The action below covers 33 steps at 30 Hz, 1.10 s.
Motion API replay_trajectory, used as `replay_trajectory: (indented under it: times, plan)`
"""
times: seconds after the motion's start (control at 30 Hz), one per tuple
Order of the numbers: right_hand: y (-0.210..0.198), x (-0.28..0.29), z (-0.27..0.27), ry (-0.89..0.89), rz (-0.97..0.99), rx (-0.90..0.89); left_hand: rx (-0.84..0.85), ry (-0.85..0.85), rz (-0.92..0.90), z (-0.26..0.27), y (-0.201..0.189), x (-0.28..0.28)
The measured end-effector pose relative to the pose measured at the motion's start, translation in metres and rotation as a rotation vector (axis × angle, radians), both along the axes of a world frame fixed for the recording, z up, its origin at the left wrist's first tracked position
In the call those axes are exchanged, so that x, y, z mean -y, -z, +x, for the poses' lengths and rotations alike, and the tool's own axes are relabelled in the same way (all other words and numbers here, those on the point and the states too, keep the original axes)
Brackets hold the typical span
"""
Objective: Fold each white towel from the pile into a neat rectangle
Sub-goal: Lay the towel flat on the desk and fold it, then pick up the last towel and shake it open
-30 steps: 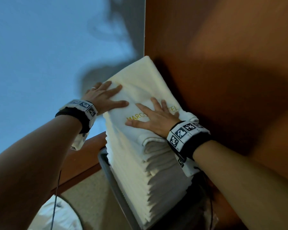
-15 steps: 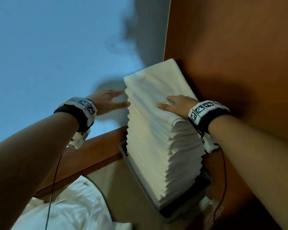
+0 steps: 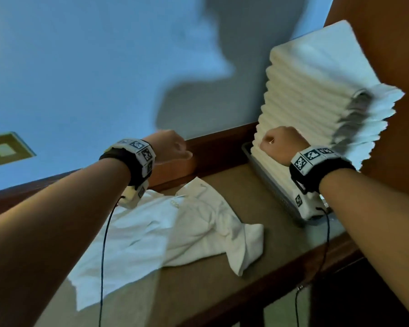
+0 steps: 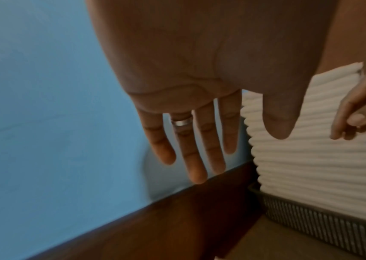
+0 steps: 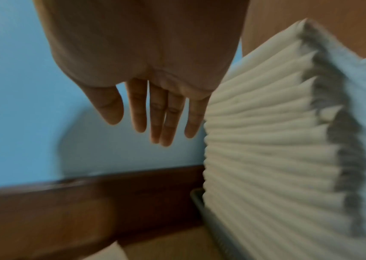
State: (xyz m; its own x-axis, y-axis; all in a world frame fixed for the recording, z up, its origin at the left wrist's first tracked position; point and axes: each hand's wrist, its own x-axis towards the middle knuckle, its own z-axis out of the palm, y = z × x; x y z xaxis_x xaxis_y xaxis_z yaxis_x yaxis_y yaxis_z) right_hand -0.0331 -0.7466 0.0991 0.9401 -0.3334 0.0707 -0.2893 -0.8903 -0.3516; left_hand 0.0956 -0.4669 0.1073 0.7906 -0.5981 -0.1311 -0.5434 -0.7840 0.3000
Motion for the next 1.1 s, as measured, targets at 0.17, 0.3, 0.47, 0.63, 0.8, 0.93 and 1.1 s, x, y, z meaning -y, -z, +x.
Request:
replay_trajectory:
  times: [0.17,0.3,0.47,0.63,0.8,0.93,1.1]
  plan:
    - [0.08,-0.079,0.012,-0.154,0.087,-0.234,-0.118,-0.123,0.074,-0.006,0.061,-0.077]
    - [0.137,-0.119,0.036,-0.217,0.104,-0.354,-0.209,-0.172,0.134,-0.004,0.114,-0.106]
    - [0.205,-0.135,0.079,-0.214,0.098,-0.446,-0.332,-0.236,0.216,0.015,0.186,-0.115]
    - [0.258,-0.121,0.127,-0.224,0.094,-0.501,-0.298,-0.318,0.2,0.048,0.239,-0.108]
    - [0.301,-0.117,0.156,-0.233,0.077,-0.568,-0.234,-0.352,0.174,0.068,0.282,-0.092]
    - [0.32,-0.124,0.157,-0.218,0.11,-0.579,-0.2,-0.334,0.24,0.062,0.31,-0.092]
    - [0.312,-0.127,0.148,-0.226,0.088,-0.45,-0.164,-0.333,0.179,0.054,0.306,-0.1]
